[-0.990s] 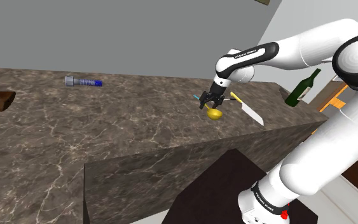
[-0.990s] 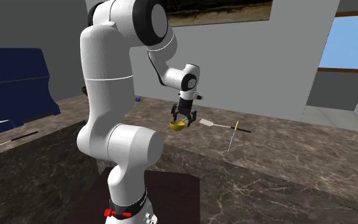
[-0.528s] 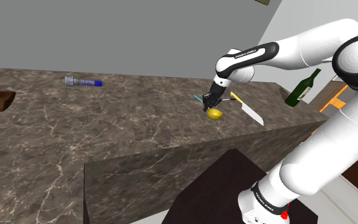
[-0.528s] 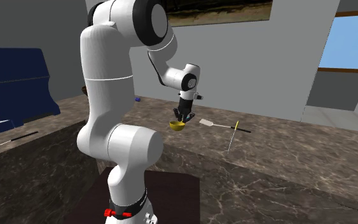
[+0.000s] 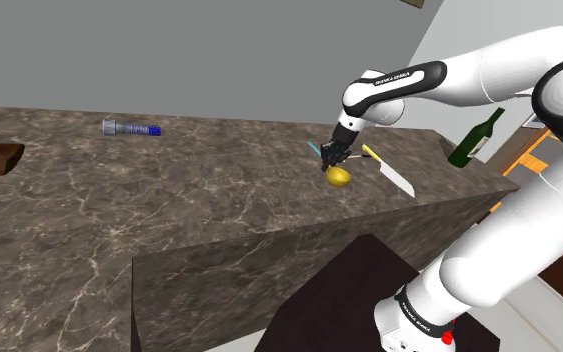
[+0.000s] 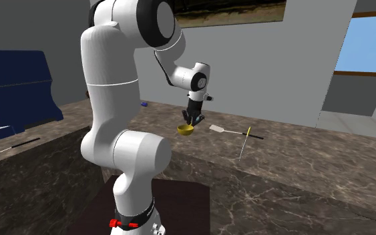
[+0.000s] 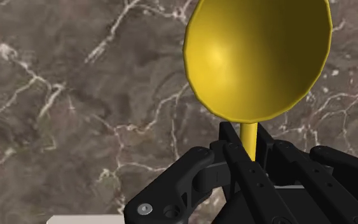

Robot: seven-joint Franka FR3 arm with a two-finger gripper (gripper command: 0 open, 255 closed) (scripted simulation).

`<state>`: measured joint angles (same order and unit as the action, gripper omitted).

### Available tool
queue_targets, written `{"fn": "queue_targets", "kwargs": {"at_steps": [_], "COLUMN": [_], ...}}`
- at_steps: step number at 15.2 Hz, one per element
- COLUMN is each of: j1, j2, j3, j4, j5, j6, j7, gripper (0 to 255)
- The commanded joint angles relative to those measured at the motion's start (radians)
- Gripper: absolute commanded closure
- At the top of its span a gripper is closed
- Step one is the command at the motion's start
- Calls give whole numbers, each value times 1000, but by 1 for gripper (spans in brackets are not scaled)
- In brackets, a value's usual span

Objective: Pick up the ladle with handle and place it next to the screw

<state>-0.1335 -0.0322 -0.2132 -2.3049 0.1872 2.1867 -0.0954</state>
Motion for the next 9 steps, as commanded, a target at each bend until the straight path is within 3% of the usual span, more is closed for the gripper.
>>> {"fn": "queue_targets", "kwargs": {"at_steps": [1, 9], "j1": [-1, -3], "j2": [-17, -71], "j3": [0, 1], "j4": [11, 66], "j5": [-8, -32], "j6": [-27, -132], "j7": [8, 37], "gripper": [255, 255]}}
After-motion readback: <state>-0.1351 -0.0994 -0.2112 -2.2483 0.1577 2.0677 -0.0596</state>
